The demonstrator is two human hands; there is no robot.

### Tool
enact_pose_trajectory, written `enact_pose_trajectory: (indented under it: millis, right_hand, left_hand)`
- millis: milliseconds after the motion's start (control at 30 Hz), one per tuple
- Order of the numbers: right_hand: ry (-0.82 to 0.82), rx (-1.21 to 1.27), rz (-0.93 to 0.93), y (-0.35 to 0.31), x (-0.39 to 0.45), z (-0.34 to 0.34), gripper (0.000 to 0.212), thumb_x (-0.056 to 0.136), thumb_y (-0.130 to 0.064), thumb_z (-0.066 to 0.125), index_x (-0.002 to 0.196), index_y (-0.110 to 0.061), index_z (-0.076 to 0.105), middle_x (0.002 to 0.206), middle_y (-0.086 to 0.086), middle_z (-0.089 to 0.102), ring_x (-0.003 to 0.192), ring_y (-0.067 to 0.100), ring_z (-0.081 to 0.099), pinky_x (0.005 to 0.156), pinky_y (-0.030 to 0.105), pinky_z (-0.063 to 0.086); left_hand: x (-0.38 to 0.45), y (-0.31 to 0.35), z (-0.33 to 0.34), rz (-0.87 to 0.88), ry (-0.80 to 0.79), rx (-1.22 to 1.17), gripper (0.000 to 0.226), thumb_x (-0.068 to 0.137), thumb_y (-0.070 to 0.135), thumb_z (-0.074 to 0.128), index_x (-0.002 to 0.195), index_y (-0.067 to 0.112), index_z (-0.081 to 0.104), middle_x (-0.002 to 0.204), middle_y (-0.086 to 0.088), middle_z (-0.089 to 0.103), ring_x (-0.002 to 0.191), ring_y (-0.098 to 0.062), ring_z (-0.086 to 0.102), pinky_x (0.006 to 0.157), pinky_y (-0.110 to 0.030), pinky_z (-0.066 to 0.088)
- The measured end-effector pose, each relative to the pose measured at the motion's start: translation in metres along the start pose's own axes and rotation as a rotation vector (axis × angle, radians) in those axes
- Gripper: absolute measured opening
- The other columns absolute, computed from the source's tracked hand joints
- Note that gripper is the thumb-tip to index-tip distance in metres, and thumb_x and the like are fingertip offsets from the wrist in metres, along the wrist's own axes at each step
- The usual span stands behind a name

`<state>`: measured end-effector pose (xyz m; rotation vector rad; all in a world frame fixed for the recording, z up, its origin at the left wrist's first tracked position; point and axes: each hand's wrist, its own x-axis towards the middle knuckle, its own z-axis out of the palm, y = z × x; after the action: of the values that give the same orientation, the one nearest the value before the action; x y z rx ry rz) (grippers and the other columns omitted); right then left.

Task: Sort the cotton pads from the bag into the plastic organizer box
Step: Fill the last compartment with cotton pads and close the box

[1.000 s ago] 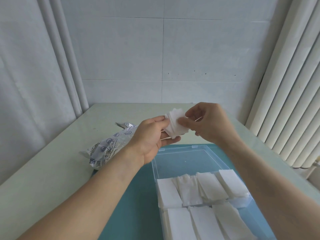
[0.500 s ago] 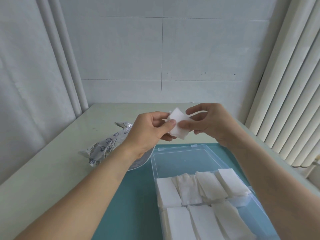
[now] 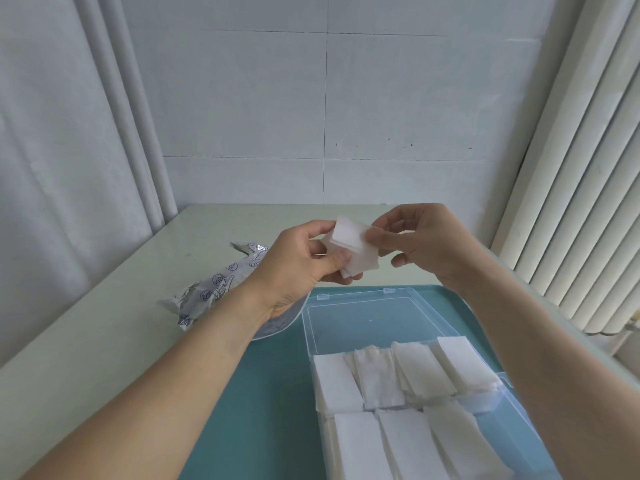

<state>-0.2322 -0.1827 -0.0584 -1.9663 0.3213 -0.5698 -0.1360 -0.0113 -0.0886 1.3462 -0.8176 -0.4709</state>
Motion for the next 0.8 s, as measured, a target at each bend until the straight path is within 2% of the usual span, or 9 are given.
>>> enact_pose_trajectory:
  millis: [100,200,300,367,433,500,567,667,800]
  right_hand:
    - [0.075,0.023,-0.005,0.001,0.001,-0.003,0.011,0.085,-0.015,0.079,0.080,-0.009,0.071,0.065,0.000,0.071,0.058,0.012,0.060,0.054,0.027,0.047]
    - [0.124,0.145,-0.008,-0.003,0.001,-0.006,0.011,0.088,-0.012,0.076,0.081,-0.010,0.068,0.067,0.001,0.070,0.057,0.012,0.059,0.052,0.025,0.045]
    - [0.033,0.370,0.065,-0.011,-0.002,-0.007,0.005,0.089,-0.013,0.074,0.087,-0.011,0.070,0.071,-0.002,0.067,0.059,0.011,0.056,0.052,0.021,0.045]
    - [-0.034,0.402,0.089,-0.011,-0.003,-0.001,0.003,0.092,-0.010,0.069,0.094,-0.010,0.072,0.073,0.000,0.064,0.059,0.012,0.053,0.053,0.022,0.043]
    - [-0.037,0.225,0.041,-0.006,-0.003,0.009,0.008,0.094,-0.008,0.066,0.098,-0.011,0.073,0.071,0.002,0.062,0.059,0.015,0.050,0.053,0.027,0.041]
    - [-0.029,-0.047,-0.039,-0.001,-0.003,0.014,0.008,0.093,-0.015,0.070,0.100,-0.017,0.074,0.067,-0.004,0.061,0.058,0.016,0.050,0.054,0.028,0.042]
    - [-0.045,-0.219,-0.069,0.001,-0.001,0.012,0.011,0.089,-0.021,0.074,0.100,-0.022,0.072,0.063,-0.013,0.060,0.050,0.007,0.049,0.051,0.020,0.041]
    - [-0.096,-0.302,-0.061,-0.001,-0.002,0.006,0.005,0.088,-0.025,0.076,0.091,-0.021,0.075,0.050,-0.018,0.055,0.040,0.003,0.040,0.043,0.013,0.032]
    - [-0.041,-0.289,-0.006,-0.004,-0.002,0.002,0.015,0.082,-0.033,0.082,0.082,-0.020,0.075,0.062,-0.009,0.063,0.038,0.000,0.044,0.042,0.011,0.034]
  left_hand:
    - [0.001,-0.002,0.000,-0.005,0.046,0.022,0.043,0.088,-0.007,0.065,0.129,0.002,0.057,0.097,-0.027,0.071,0.075,-0.036,0.073,0.067,-0.032,0.060]
    - [0.002,-0.003,0.000,-0.014,0.083,0.030,0.041,0.088,-0.007,0.066,0.127,0.004,0.059,0.098,-0.025,0.071,0.076,-0.039,0.073,0.068,-0.036,0.062]
    - [0.003,-0.005,0.001,-0.017,0.129,0.014,0.041,0.088,-0.007,0.067,0.126,0.007,0.059,0.104,-0.024,0.069,0.075,-0.040,0.073,0.068,-0.037,0.061]
    - [0.003,-0.005,0.002,-0.023,0.173,-0.014,0.047,0.088,-0.007,0.068,0.129,0.010,0.055,0.106,-0.021,0.069,0.074,-0.040,0.073,0.066,-0.037,0.061]
    - [0.004,-0.005,0.001,-0.008,0.175,0.016,0.050,0.088,-0.005,0.068,0.133,0.010,0.052,0.101,-0.020,0.071,0.073,-0.038,0.074,0.063,-0.035,0.060]
    - [0.004,-0.003,-0.001,0.018,0.110,0.098,0.047,0.088,-0.005,0.068,0.131,0.006,0.054,0.093,-0.020,0.073,0.074,-0.036,0.074,0.058,-0.030,0.057]
    - [0.003,0.000,-0.004,0.017,0.045,0.169,0.045,0.088,-0.005,0.068,0.130,0.004,0.056,0.087,-0.018,0.074,0.073,-0.036,0.073,0.056,-0.028,0.054]
    - [0.001,0.004,-0.007,0.008,-0.001,0.184,0.044,0.088,-0.005,0.068,0.128,0.006,0.057,0.089,-0.019,0.074,0.074,-0.037,0.073,0.059,-0.028,0.056]
    - [0.001,0.004,-0.005,0.015,-0.018,0.156,0.041,0.088,-0.004,0.067,0.127,0.004,0.057,0.095,-0.022,0.073,0.076,-0.038,0.073,0.061,-0.029,0.058]
